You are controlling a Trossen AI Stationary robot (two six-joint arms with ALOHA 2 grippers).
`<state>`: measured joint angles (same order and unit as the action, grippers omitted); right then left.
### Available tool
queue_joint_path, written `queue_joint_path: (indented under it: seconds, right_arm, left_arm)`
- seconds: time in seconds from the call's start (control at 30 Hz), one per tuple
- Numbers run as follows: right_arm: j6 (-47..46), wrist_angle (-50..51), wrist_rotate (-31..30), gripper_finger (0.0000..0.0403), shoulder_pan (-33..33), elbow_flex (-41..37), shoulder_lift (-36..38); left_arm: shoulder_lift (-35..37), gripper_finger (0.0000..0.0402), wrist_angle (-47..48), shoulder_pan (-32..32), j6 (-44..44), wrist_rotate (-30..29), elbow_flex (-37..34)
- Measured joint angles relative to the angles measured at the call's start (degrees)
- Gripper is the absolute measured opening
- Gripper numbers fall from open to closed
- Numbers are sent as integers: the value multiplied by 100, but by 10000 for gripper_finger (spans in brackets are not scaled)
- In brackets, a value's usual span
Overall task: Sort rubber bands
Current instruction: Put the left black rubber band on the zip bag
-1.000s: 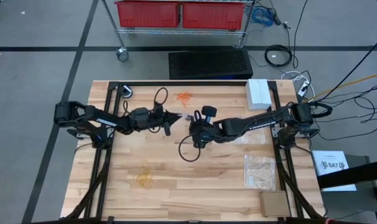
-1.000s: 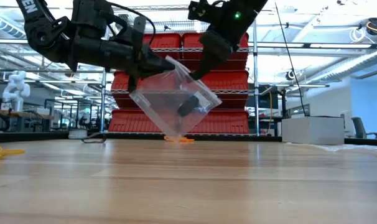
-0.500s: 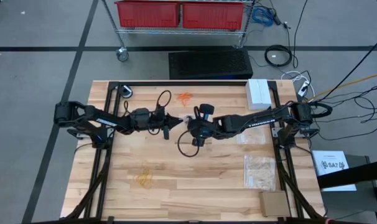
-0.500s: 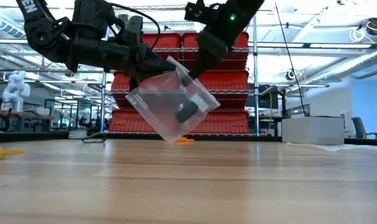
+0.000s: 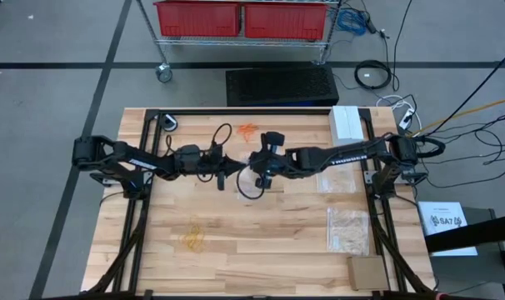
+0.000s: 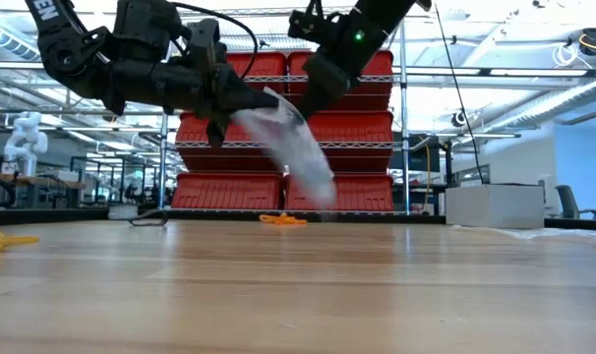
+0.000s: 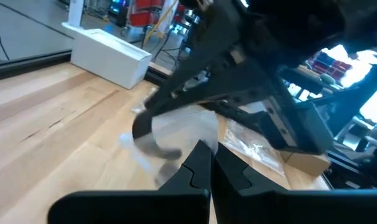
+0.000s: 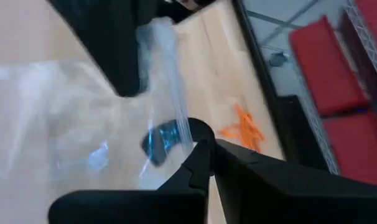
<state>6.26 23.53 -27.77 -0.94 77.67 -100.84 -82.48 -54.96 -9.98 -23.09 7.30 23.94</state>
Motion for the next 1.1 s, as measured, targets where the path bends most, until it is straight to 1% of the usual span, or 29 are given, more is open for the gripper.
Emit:
queue_joint_path:
  seconds: [0.1, 0.2, 0.47, 0.53, 0.67, 0.77, 0.9, 1.0, 1.1]
  right_arm:
    - [-46, -57, 642, 0, 17, 0, 0]
    - [-72, -76, 1009, 0, -28, 0, 0]
    - [-274, -129, 1452, 0, -111, 0, 0]
    - [-379, -160, 1480, 0, -128, 0, 0]
    - [-880, -289, 1486, 3, -137, -4, 0]
    - [-984, -303, 1466, 28, -165, -4, -2]
    - [-991, -343, 1425, 88, -221, -4, -2]
    - [-1009, -336, 1429, 133, -247, -4, 4]
    - [-985, -248, 1460, 164, -277, -4, 114]
  left_arm:
    - [0, 0, 2, 0, 2, 12, 1]
    - [0, 0, 33, 0, 2, 12, 0]
    - [2, 0, 179, 89, 283, 10, 2]
    - [2, 0, 179, 141, 402, 9, 2]
    - [7, 0, 162, 221, 581, 7, 4]
    - [26, 0, 141, 225, 605, 9, 4]
    - [120, 0, 172, 225, 731, 29, 4]
    - [229, 0, 152, 226, 817, 153, 4]
    - [348, 0, 158, 225, 941, 269, 4]
